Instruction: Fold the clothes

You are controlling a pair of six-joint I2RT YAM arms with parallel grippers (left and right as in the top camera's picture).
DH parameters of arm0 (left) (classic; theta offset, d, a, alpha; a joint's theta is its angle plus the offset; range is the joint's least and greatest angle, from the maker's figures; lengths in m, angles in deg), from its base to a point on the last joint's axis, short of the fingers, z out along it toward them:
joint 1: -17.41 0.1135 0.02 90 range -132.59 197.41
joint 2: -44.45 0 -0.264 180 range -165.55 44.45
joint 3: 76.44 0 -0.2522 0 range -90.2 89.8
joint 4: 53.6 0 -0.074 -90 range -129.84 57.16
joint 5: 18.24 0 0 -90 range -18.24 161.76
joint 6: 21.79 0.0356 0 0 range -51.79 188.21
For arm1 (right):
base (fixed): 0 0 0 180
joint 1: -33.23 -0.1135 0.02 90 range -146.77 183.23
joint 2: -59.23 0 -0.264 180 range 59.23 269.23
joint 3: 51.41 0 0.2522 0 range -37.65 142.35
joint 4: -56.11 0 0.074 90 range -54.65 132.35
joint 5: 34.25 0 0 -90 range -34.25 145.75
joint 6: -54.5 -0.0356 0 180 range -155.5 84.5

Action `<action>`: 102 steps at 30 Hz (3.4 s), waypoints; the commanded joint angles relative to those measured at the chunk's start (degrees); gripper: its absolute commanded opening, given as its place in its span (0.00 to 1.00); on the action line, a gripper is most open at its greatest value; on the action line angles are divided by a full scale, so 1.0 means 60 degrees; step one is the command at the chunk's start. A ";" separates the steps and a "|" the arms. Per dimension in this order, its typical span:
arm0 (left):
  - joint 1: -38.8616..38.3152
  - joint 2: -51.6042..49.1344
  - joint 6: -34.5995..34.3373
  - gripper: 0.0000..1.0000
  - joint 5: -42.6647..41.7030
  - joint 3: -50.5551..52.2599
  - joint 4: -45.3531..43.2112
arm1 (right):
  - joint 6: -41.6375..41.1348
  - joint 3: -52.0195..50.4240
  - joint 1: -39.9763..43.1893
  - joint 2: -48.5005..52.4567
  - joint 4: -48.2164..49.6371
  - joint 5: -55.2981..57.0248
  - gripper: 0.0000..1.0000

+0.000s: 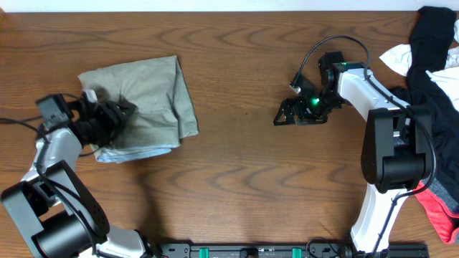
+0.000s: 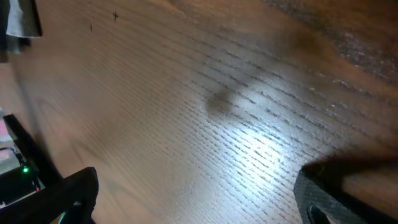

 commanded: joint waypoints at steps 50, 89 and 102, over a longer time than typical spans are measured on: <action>-0.2670 1.2815 0.2739 0.98 0.3738 0.0004 0.4619 | -0.2036 -0.3184 0.1224 -1.3792 -0.0044 0.5337 0.99; -0.2674 1.2841 0.2739 0.98 0.3738 0.0007 0.4721 | -0.1428 -0.7417 0.1217 -1.8422 0.1242 0.5329 0.99; -0.2674 1.2841 0.2743 0.98 0.3738 0.0007 0.4721 | -0.1351 -1.2528 0.1224 -2.0178 0.7730 0.5082 0.99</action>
